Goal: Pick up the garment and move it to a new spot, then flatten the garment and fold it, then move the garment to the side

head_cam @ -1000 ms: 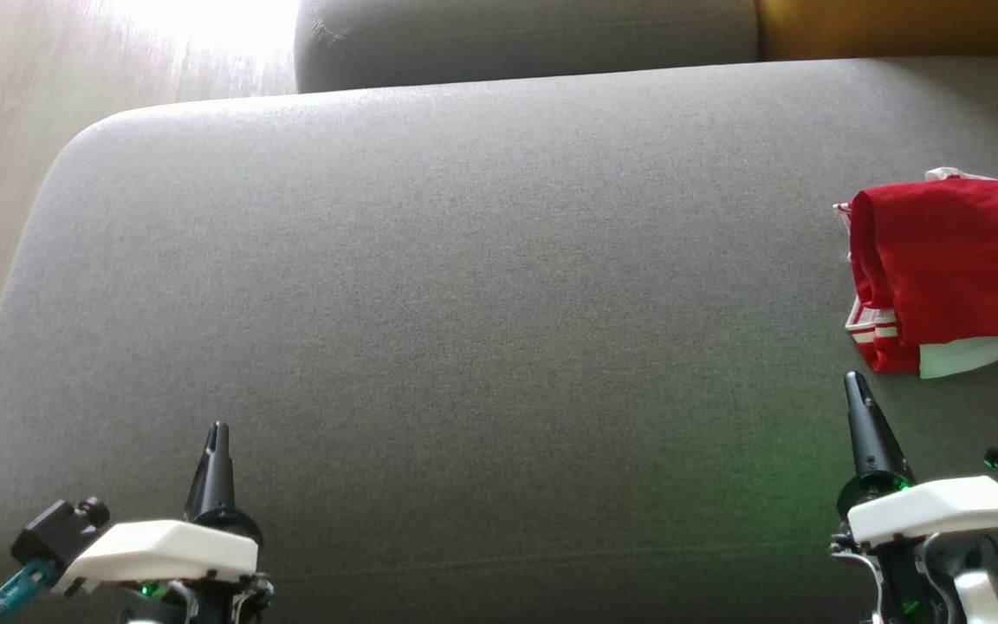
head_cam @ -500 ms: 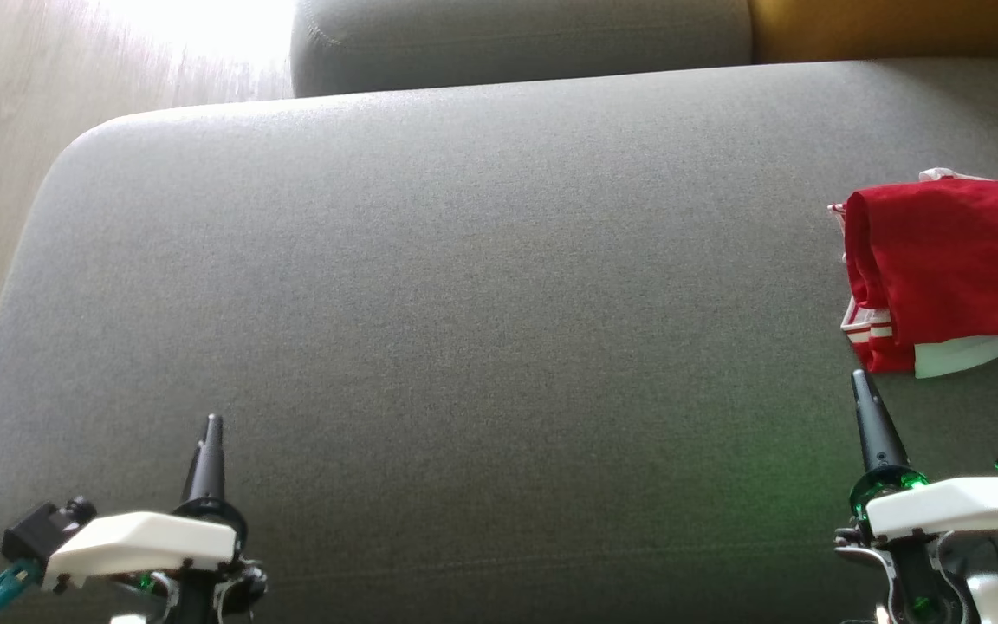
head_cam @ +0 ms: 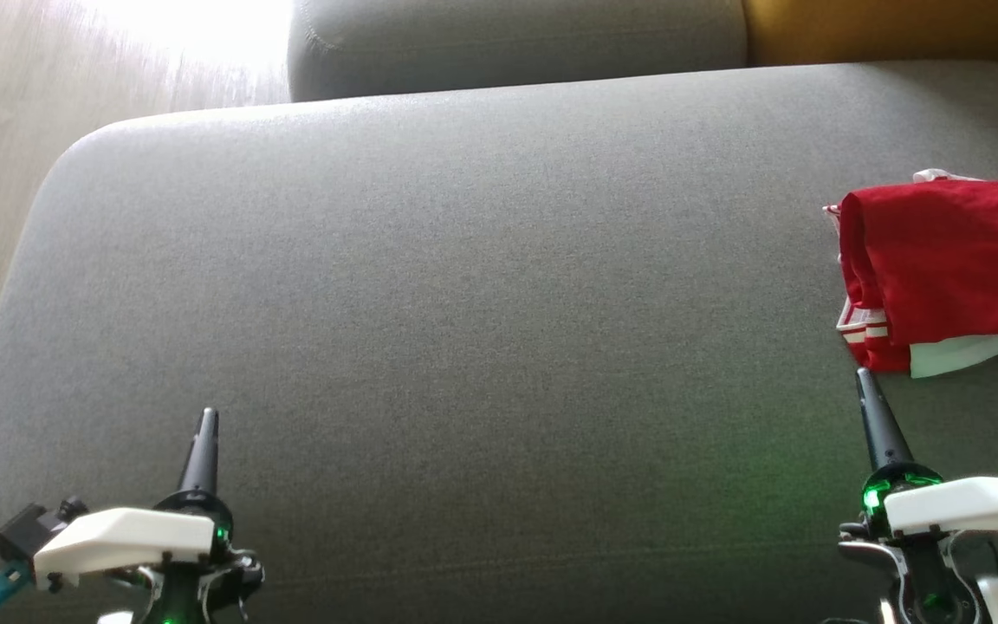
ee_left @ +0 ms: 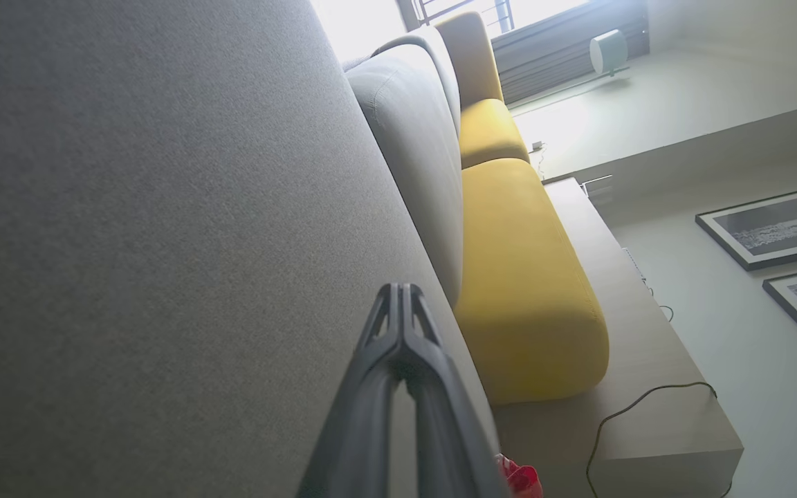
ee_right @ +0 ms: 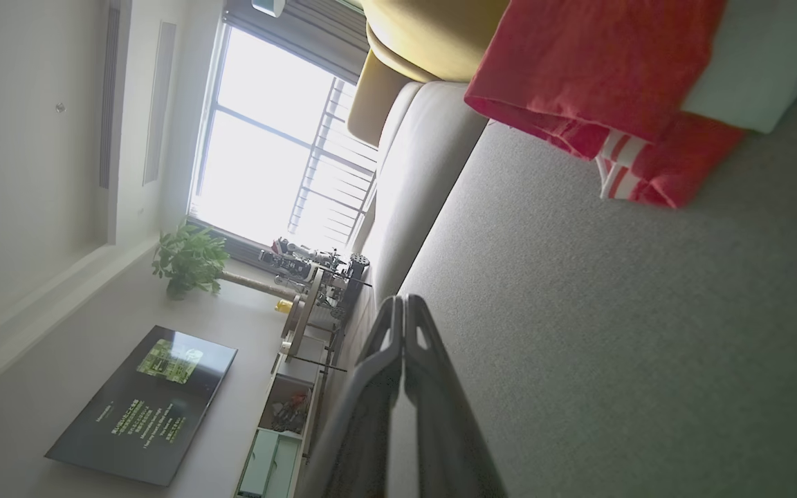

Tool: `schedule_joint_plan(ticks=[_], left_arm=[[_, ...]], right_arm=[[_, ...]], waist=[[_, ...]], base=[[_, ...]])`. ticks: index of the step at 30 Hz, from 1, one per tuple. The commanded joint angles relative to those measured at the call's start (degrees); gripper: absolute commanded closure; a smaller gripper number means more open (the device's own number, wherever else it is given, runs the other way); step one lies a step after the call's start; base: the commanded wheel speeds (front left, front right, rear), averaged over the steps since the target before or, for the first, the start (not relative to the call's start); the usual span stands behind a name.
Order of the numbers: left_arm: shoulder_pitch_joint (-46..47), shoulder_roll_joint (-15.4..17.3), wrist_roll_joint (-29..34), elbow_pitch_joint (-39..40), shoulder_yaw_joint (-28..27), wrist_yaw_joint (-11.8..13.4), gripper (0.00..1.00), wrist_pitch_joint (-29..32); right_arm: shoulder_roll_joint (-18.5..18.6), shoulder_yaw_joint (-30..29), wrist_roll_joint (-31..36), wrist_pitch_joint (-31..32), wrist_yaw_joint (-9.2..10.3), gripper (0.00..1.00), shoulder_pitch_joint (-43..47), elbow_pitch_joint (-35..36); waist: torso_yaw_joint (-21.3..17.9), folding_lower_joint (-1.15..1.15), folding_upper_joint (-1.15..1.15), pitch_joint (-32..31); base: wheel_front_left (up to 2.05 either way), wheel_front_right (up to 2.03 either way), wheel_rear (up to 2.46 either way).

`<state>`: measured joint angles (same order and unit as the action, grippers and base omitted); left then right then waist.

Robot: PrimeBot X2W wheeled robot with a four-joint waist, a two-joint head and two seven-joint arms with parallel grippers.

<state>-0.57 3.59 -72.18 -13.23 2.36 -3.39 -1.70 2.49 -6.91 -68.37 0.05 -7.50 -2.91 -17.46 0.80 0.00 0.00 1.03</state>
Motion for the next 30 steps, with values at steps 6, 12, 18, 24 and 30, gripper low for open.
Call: schedule_joint_plan(ticks=[6, 12, 18, 24, 30], left_arm=[[4.01, 0.98, -4.45, 1.21, -2.89, -1.15, 1.0, 1.22], [4.52, 0.97, -7.9, 0.82, -3.64, -1.73, 1.0, 2.25], [5.03, 0.95, -11.35, 0.44, -4.39, -2.32, 1.0, 3.28], [5.54, 0.92, -14.77, 0.06, -5.15, -2.9, 1.0, 4.32], [5.96, 0.89, -17.64, -0.26, -5.79, -3.39, 1.0, 5.19]], right_arm=[[0.39, 0.7, -4.92, 1.4, 0.0, 1.0, -2.95, 2.56], [0.39, 0.64, -8.67, 2.4, 0.01, 1.0, -3.01, 2.73], [0.39, 0.58, -12.42, 3.4, 0.01, 1.0, -3.08, 2.91], [0.39, 0.51, -16.14, 4.39, 0.01, 1.0, -3.14, 3.08], [0.39, 0.46, -19.27, 5.23, 0.01, 1.0, -3.2, 3.23]], waist=[[-0.14, 0.0, 0.0, -0.15], [-0.27, 0.0, 0.0, -0.29], [-0.4, 0.0, 0.0, -0.43], [-0.53, 0.0, 0.0, -0.57], [-0.64, 0.0, 0.0, -0.68]], base=[[0.0, 0.0, 0.0], [0.0, 0.0, 0.0], [0.0, 0.0, 0.0], [0.0, 0.0, 0.0], [0.0, 0.0, 0.0]])
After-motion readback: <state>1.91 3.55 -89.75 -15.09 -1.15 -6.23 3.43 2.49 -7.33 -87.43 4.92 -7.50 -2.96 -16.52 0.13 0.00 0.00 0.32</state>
